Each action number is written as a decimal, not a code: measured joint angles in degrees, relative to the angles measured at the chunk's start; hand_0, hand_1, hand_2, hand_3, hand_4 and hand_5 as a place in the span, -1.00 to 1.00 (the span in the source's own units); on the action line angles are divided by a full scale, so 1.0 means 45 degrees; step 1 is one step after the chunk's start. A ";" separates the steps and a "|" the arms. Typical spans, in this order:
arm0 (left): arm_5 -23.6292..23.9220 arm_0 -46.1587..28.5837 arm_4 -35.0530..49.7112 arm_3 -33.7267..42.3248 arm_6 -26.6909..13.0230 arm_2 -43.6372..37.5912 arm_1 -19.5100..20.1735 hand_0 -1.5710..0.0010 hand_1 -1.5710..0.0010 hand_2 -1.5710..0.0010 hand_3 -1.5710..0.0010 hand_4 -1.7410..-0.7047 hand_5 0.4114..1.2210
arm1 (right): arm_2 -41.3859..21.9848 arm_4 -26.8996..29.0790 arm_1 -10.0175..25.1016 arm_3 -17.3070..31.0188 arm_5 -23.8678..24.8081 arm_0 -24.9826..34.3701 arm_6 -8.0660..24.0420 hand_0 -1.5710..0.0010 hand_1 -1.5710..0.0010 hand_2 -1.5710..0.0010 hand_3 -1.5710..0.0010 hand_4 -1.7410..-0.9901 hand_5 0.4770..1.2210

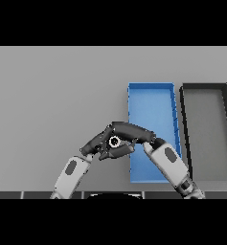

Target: Pick up the blue pipe and place it into the blue bin.

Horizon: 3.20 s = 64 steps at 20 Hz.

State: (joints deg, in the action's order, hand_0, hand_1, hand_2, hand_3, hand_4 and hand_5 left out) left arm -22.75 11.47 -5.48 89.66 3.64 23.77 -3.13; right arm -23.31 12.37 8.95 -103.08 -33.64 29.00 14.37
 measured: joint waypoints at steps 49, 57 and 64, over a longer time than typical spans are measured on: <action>-0.0472 -0.0522 -0.0905 0.0383 -0.2171 -0.0432 0.0442 1.00 1.00 1.00 1.00 0.54 -0.87 | 0.7772 0.1370 0.0808 0.3554 0.3290 0.4270 0.3991 -1.00 -1.00 -1.00 -1.00 -0.36 1.00; -0.0396 -0.0260 -0.1091 0.0103 -0.1579 -0.0582 0.0636 1.00 1.00 1.00 1.00 0.57 -0.87 | 0.7411 -0.0572 0.0822 0.3935 0.3931 0.1473 0.4569 -1.00 -1.00 -1.00 -1.00 -0.36 1.00; -0.0066 -0.0309 -0.1411 0.0188 -0.1714 -0.0478 0.0539 1.00 1.00 1.00 1.00 0.58 -0.83 | 0.4985 0.0661 0.2260 0.5569 0.6226 0.0050 0.4569 -1.00 -1.00 -1.00 -0.28 -0.58 1.00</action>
State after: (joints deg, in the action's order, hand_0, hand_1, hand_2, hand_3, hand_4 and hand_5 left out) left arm -23.05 10.08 -11.83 90.50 -4.08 21.62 -0.71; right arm -0.88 15.35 19.12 -78.01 -5.62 29.22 34.93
